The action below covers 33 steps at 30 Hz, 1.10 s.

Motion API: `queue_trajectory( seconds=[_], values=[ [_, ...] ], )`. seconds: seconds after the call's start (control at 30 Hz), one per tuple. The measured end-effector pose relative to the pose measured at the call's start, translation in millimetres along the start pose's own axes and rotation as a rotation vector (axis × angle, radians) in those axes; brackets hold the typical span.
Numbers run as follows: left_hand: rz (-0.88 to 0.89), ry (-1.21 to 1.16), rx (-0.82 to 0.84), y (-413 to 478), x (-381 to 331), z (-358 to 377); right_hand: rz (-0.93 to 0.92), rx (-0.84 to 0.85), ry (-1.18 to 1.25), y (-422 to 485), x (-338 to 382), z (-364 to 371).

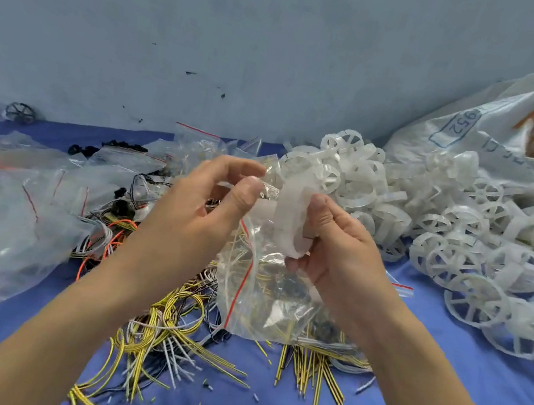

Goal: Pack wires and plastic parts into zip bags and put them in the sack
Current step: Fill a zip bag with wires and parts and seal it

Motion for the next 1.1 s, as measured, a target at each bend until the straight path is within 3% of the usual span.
queue_trajectory(
  seconds=[0.1, 0.2, 0.3, 0.37, 0.47, 0.57, 0.67, 0.83, 1.1],
  values=[
    [-0.088, -0.251, 0.242, -3.4, 10.2, 18.8, 0.021, 0.090, 0.075, 1.7, -2.5, 8.7],
    [-0.120, -0.394, 0.270, -3.1, 15.9, 15.1, 0.017, 0.052, -0.025, 2.3, -6.4, 8.9],
    [-0.194, -0.299, 0.171, 1.4, 30.2, -18.4, -0.158, -0.128, -0.807, -4.8, 10.4, 0.3],
    [-0.286, -0.175, 0.106, -0.2, 44.6, -43.9, -0.221, -0.003, -1.216, -9.0, 6.4, 14.0],
    [-0.439, -0.127, 0.155, -9.4, 64.7, -58.1, -0.219, 0.206, -1.513, -13.6, -12.4, 33.2],
    [-0.537, -0.328, 0.199, -13.5, 76.3, -50.5, -0.243, 0.268, -1.670, -14.3, -20.1, 43.6],
    [-0.617, -0.522, 0.195, -13.4, 87.8, -35.2, -0.265, 0.239, -1.742, -15.1, -20.4, 44.1],
    [-0.671, -0.783, 0.366, -19.3, 88.9, -1.6, -0.348, 0.073, -1.599, -18.8, -8.1, 37.7],
    [-0.526, -0.349, 0.323, -12.6, 73.1, 9.3, -0.393, -0.094, -1.484, -20.6, 5.5, 30.0]
  ],
)
Point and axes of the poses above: each hand's wrist, its own y-axis towards the middle knuckle, its own z-axis out of the palm, x = y × z, the point moved 7 cm from there along y, towards the middle knuckle, and after that the axes turned 8 degrees about x, right-handed, at the moved point
